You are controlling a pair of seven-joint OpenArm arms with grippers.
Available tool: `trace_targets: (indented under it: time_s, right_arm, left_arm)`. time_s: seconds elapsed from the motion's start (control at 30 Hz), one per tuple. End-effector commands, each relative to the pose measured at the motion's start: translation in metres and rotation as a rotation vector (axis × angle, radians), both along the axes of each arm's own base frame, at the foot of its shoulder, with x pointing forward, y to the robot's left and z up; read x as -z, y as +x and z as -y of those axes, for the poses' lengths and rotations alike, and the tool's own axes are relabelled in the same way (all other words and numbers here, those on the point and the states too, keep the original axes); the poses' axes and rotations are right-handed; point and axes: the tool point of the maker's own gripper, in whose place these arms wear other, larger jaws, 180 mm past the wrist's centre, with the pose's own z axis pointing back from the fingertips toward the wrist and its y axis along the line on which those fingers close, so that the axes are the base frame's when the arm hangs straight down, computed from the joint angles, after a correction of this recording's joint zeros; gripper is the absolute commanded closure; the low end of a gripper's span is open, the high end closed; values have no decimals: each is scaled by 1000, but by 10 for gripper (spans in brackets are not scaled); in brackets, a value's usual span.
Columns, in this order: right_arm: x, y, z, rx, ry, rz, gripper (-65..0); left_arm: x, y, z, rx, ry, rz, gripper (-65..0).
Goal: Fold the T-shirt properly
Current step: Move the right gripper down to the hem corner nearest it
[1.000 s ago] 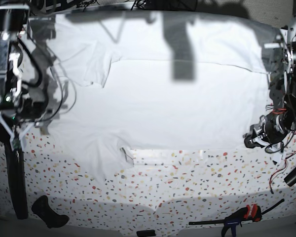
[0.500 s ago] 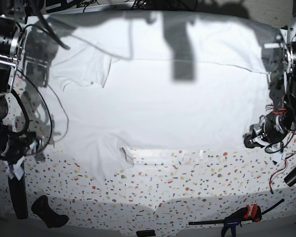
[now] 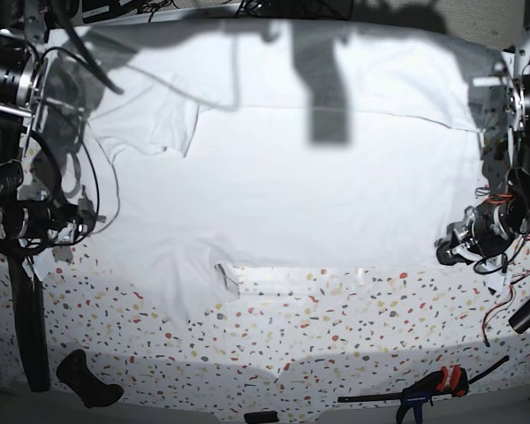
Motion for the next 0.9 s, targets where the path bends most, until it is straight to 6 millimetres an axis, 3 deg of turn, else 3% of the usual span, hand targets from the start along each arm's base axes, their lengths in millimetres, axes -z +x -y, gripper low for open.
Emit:
trace_targets:
  time_s: [0.0,0.4,0.5,0.6,0.87]
  right_arm:
    - [-9,7,6,6,-12,22,-319]
    - [16,8,-42,-54,39,-29,-312]
    - [17,8,-43,-57,38,-31,-204]
    - [16,9,-43,-55,38,-24,-6]
    - [2,27,-43,-41,43,55,0]
  left_arm:
    - [-17,13,-5,-1,6,43,0]
    - [-17,13,-6,-1,7,43,0]
    - [-17,13,-6,-1,7,43,0]
    - [-18,13,-6,-2,7,45,0]
    - [-25,21,-11,-38,5,101,0]
